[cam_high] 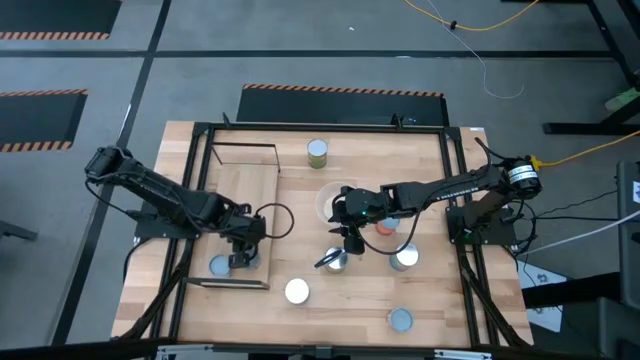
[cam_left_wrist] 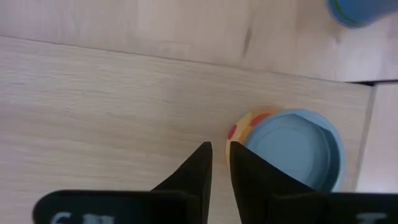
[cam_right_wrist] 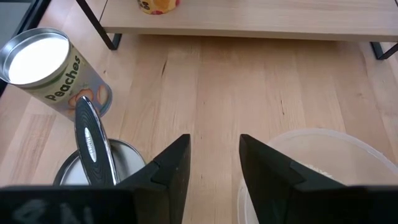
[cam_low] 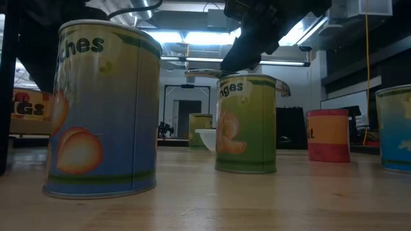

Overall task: Pick and place cans onto a shelf
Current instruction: Put the canned apple on the shelf, then put the canned pears on the shelf

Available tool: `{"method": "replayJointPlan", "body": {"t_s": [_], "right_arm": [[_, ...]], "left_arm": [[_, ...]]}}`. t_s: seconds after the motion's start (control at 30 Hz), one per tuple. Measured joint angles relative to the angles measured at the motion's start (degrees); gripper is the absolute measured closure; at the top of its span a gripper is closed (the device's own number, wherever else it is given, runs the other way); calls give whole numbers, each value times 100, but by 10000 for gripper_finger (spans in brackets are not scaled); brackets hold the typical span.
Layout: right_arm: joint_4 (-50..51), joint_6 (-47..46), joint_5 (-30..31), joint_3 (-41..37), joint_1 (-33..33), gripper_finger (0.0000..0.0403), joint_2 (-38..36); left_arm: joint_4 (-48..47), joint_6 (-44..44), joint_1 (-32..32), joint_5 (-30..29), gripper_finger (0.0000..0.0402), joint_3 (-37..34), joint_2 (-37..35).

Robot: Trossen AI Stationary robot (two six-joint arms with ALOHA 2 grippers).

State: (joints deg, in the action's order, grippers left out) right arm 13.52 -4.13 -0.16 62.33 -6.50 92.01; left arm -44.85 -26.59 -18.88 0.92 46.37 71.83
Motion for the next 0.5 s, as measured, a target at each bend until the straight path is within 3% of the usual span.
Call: {"method": "replayJointPlan", "body": {"t_s": [0.23, 0.5], "right_arm": [[0, -4, 0, 0, 0, 260, 0], [0, 1, 0, 0, 0, 260, 0]], "left_arm": [[336, 1, -113, 199, 356, 0, 0], [577, 21, -126, -59, 359, 0, -39]]}}
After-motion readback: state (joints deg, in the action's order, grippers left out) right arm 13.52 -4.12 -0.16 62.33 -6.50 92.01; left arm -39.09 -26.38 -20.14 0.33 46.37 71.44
